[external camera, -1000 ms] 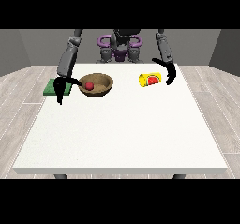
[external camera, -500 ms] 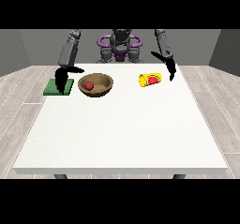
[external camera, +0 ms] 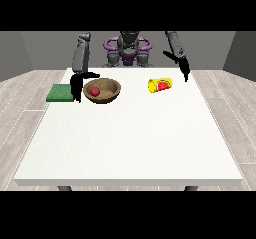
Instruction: Pick the cup and pour the ball into the bowl, then pick the bowl and place it on the pad
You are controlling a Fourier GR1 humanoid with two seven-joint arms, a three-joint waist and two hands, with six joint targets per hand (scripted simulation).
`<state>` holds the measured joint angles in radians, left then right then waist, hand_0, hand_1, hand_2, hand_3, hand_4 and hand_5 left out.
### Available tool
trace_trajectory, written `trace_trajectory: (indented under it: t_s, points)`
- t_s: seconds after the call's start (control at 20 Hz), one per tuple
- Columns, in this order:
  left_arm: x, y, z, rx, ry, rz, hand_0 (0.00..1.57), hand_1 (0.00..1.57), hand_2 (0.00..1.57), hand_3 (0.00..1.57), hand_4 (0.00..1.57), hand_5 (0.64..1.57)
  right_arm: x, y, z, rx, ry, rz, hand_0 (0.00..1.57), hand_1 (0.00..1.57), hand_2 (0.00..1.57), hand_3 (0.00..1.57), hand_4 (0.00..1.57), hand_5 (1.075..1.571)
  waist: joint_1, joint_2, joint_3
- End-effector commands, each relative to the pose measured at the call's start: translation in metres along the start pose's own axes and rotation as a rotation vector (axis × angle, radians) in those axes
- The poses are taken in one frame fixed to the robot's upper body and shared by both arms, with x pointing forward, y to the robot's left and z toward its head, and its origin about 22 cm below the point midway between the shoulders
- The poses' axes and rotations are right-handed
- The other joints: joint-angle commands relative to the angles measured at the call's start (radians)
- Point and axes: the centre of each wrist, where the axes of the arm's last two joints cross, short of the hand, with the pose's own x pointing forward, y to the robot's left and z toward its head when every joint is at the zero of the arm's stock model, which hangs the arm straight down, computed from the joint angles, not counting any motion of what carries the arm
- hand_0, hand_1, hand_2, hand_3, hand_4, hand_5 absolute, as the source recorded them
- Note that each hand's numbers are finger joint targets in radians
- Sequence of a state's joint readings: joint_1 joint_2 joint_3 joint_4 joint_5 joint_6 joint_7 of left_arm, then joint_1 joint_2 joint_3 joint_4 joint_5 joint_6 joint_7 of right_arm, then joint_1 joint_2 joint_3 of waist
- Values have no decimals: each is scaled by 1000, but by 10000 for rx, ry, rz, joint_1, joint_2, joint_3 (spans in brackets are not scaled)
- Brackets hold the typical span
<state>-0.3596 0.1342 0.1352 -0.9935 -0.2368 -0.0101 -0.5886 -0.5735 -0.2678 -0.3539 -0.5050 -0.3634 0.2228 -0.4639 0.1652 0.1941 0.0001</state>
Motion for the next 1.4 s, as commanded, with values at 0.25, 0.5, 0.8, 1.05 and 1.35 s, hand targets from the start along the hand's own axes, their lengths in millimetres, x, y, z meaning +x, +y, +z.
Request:
trace_trajectory:
  t_s: [0.25,0.5,0.8,1.05,1.35]
  points:
    - [36,21,-24,-283,-926,9,0,0,0,0,0,697,-9,19,-8,-511,-323,-581,0,0,0,0,0,1569,589,860,9]
    - [42,7,-28,-678,-1219,-98,0,0,0,0,0,699,-23,2,8,-1863,1702,1217,1244,1244,1425,511,424,1537,1148,1051,-10]
    - [79,-5,-60,-1515,-2898,-43,0,0,0,0,0,712,-1,-75,41,-1921,1385,7826,1571,1571,1571,1571,1253,1562,2384,2386,-98]
    - [89,-23,-68,-1728,-3141,39,0,0,0,0,0,715,34,-105,39,-3237,1093,9657,1571,1571,1571,1571,1294,1569,2820,2442,-81]
    - [61,-26,-53,-2100,-1789,285,0,0,0,0,0,711,63,-107,23,-4179,2927,9431,1571,1571,1571,1571,1179,1571,2987,871,-77]
